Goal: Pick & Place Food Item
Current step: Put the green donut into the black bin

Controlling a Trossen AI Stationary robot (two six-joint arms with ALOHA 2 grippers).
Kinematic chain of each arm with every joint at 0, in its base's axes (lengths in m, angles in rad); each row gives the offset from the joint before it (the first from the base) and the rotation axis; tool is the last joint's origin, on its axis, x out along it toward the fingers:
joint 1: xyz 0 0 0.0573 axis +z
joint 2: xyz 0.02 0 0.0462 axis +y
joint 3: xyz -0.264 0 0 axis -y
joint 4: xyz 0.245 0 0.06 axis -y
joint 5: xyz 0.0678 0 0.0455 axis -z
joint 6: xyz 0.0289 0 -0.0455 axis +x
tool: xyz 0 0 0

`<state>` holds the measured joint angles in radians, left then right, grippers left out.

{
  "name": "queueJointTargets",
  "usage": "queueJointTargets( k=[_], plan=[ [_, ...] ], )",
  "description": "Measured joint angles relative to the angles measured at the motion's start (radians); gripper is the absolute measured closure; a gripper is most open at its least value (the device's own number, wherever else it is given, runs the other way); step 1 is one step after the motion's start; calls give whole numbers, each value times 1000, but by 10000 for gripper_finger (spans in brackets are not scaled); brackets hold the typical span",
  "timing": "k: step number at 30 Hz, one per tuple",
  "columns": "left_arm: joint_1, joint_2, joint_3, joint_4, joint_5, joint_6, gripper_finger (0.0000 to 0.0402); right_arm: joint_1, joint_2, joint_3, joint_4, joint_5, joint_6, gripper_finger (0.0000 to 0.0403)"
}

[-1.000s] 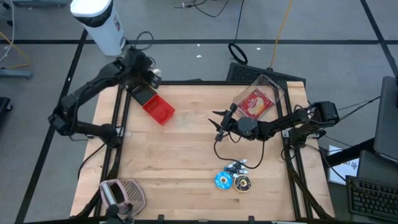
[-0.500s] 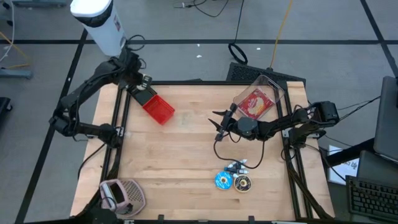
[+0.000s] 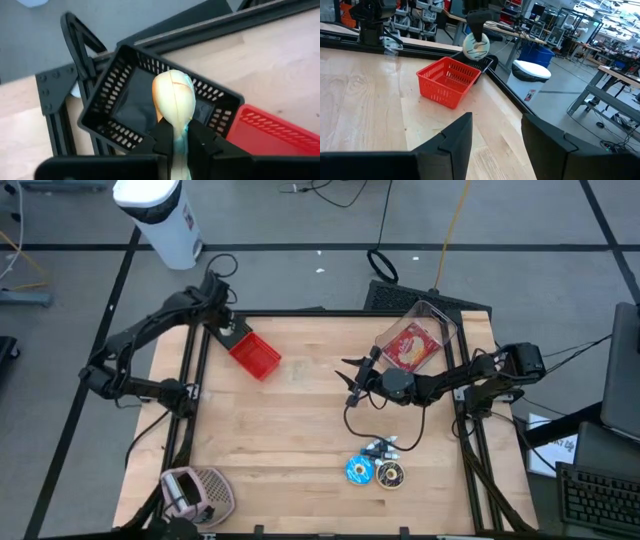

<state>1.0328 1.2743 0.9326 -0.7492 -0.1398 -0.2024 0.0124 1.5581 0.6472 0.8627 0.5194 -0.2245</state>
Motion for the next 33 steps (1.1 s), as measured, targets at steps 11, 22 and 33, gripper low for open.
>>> queueJointTargets(
  k=[11, 22, 33],
  plan=[
    [-19, 0, -79, 38, 9, -32, 385, 0, 0, 0, 0, 0, 0, 245],
    [-29, 0, -153, 135, 8, -40, 357, 0, 0, 0, 0, 0, -1, 243],
    [-73, 0, -153, 142, -47, -8, 355, 0, 0, 0, 0, 0, -4, 242]
  ],
)
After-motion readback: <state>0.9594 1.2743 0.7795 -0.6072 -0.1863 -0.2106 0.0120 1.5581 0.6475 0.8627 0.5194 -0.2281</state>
